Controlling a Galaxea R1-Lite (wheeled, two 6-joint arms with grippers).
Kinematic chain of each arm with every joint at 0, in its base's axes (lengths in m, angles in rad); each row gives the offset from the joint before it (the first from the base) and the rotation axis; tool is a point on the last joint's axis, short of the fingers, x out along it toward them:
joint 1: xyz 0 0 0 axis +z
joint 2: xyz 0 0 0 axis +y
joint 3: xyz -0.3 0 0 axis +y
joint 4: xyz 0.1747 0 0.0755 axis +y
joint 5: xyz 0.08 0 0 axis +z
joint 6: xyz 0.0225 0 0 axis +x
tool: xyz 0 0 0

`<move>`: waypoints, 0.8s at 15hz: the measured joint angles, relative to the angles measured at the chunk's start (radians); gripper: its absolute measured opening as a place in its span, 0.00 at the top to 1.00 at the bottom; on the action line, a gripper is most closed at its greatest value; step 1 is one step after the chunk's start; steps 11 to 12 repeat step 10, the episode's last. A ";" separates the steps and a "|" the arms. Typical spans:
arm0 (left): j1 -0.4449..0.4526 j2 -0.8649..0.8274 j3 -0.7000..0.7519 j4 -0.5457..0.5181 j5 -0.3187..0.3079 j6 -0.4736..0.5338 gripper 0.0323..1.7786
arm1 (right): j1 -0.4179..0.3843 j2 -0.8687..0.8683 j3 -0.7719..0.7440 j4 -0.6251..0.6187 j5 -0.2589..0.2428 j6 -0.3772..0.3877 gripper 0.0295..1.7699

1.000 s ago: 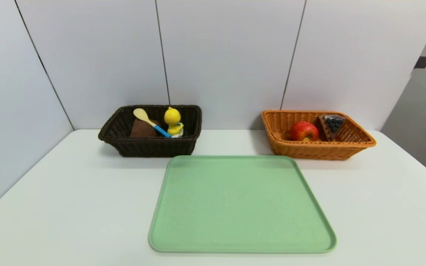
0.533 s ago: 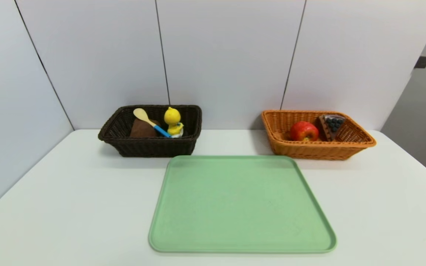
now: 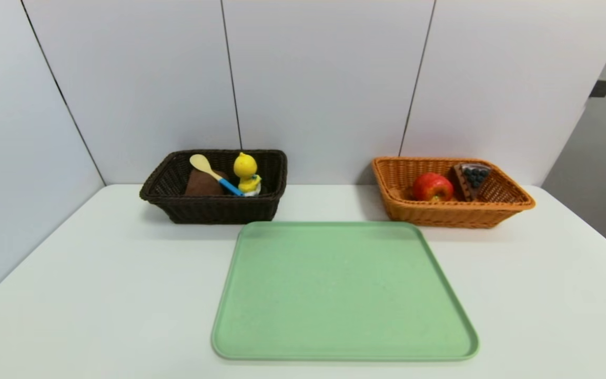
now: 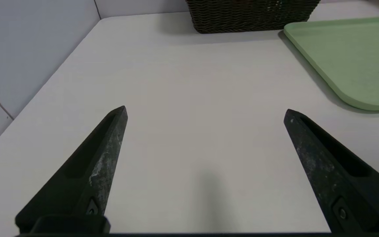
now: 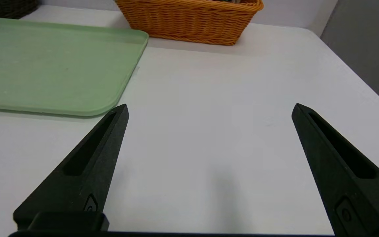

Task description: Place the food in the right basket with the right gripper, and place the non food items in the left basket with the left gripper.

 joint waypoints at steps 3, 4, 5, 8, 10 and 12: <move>0.000 0.000 0.000 0.000 0.003 -0.025 0.05 | 0.000 0.000 0.000 -0.002 -0.009 0.018 0.03; 0.000 0.000 0.000 0.000 0.002 -0.022 0.05 | -0.001 0.000 0.000 -0.003 -0.011 0.027 0.03; 0.000 0.000 0.000 0.000 0.002 -0.023 0.05 | -0.001 0.000 0.000 -0.003 -0.018 0.038 0.03; 0.001 0.000 0.000 0.000 0.003 -0.028 0.05 | 0.000 0.000 0.000 -0.003 -0.029 0.053 0.03; 0.000 0.000 0.000 0.000 0.003 -0.028 0.05 | 0.000 0.000 0.000 -0.005 -0.029 0.051 0.03; 0.000 0.000 0.000 0.000 0.003 -0.028 0.05 | 0.000 0.000 0.000 -0.005 -0.029 0.051 0.03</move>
